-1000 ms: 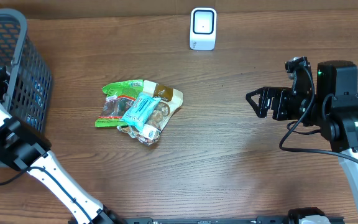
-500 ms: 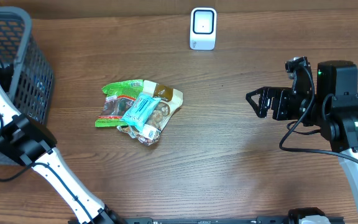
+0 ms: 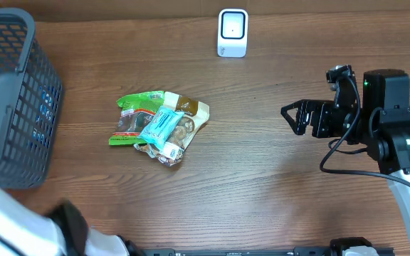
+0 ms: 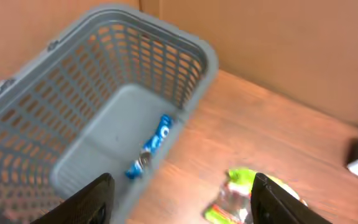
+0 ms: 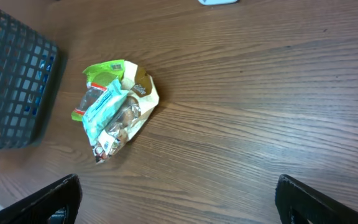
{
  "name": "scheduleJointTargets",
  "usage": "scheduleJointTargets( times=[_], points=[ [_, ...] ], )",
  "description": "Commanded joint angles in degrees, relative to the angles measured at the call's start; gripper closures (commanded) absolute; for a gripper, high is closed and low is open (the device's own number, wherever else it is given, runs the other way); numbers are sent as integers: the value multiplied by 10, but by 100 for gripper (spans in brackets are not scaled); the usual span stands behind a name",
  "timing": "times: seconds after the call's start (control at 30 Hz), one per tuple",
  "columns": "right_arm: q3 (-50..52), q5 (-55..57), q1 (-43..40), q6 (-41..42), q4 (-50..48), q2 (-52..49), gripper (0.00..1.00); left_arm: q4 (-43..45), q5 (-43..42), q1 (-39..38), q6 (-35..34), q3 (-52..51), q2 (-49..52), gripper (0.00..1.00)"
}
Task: Scan the item barcode
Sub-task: 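Reach into the basket and grasp the blue Oreo pack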
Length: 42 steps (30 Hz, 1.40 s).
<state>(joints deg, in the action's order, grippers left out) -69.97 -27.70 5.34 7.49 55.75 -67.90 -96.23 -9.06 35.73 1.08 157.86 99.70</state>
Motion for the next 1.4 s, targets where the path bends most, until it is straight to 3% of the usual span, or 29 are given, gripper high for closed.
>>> scheduleJointTargets(
  times=[0.0,0.13,0.27,0.3,0.37,0.47,0.57,0.63,0.83,0.93,1.0,1.1,1.37],
  points=[
    [-13,-9,1,0,-1,3,0,-6,24,-30,-29,-163,-125,40],
    [-13,-9,1,0,-3,3,0,30,78,-59,-30,-395,-261,56],
    [-13,-9,1,0,-3,3,0,259,95,-97,-30,-677,-456,59],
    [-13,-9,1,0,-3,3,0,337,102,-107,-22,-759,-522,57],
    [-13,-9,1,0,-3,3,0,471,101,-119,13,-890,-633,44],
    [-13,-11,1,0,-3,3,0,584,96,-119,21,-965,-689,32],
    [-13,-20,1,0,-3,3,0,656,98,-119,31,-935,-640,25],
    [-13,-20,2,0,-2,3,0,651,112,-119,25,-882,-589,21],
    [-13,-20,2,0,9,3,0,430,248,-105,-16,-516,-276,11],
    [-13,-20,2,0,16,3,0,289,230,-44,-57,-315,-95,9],
    [-13,-20,2,0,19,3,0,248,170,3,-64,-242,-19,9],
    [-13,-20,2,0,14,3,0,226,42,78,-62,-217,81,12],
    [-13,-20,2,0,12,3,0,169,5,93,-63,-217,259,24]
  ],
)
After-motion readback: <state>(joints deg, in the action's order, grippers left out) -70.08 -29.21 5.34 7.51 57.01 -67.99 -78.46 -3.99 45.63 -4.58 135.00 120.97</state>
